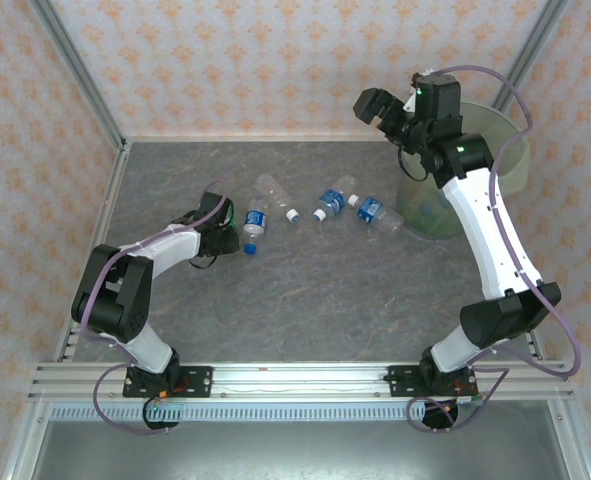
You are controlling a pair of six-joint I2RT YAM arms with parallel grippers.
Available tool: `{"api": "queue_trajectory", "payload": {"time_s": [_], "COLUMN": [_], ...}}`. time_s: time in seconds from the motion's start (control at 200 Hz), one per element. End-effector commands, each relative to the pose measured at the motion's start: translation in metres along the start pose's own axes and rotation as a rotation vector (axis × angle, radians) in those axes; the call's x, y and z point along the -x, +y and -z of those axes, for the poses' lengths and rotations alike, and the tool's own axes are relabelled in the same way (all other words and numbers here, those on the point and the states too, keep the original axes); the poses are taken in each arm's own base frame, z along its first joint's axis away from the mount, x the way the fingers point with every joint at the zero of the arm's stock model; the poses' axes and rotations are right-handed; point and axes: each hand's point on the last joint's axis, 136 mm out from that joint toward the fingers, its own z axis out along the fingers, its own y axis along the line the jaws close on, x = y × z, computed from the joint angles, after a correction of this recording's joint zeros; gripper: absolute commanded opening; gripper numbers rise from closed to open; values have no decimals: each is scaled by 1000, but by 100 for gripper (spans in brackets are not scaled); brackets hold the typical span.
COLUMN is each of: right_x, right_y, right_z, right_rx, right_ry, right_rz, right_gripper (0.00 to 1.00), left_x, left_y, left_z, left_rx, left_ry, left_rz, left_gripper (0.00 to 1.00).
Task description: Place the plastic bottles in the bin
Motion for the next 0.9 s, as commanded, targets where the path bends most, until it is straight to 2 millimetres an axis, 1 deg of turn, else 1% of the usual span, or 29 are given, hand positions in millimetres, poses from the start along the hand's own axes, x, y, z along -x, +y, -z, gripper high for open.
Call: {"api": "queue_trajectory", "payload": {"time_s": [0.0, 0.095, 0.205, 0.33, 0.45, 0.521, 0.596, 0.651, 0.716, 0.786, 0.851, 0.896], "right_x": [11, 10, 10, 7, -2, -11, -18, -19, -19, -22, -29, -37], "right_y": [13, 15, 22, 37, 53, 63, 69, 73, 84, 98, 110, 118], "right_z": [16, 16, 17, 16, 15, 12, 8, 7, 10, 13, 14, 11], "right_rx": [38, 50, 77, 135, 181, 232, 245, 259, 308, 367, 422, 445], "right_ry": [-46, -40, -41, -31, -6, 40, 72, 73, 64, 64, 97, 129], "right_rz": [3, 1, 5, 15, 33, 52, 71, 79, 87, 93, 99, 110], "right_gripper": [100, 100, 100, 100, 100, 100, 100, 100, 100, 100, 100, 100], "left_x": [4, 11, 24, 46, 67, 78, 86, 88, 87, 84, 83, 81], "left_y": [9, 8, 3, -14, -44, -65, -87, -103, -120, -137, -150, -159], "left_z": [7, 19, 37, 67, 106, 133, 163, 182, 201, 217, 228, 236], "left_rx": [31, 23, 0, -85, -211, -277, -342, -396, -468, -536, -579, -608], "left_ry": [-36, -70, -125, -211, -314, -387, -473, -526, -565, -589, -605, -613], "left_rz": [6, 7, 9, 3, -40, -83, -134, -162, -189, -215, -236, -252], "left_gripper": [22, 21, 21, 21, 22, 22, 22, 22, 23, 23, 23, 23]}}
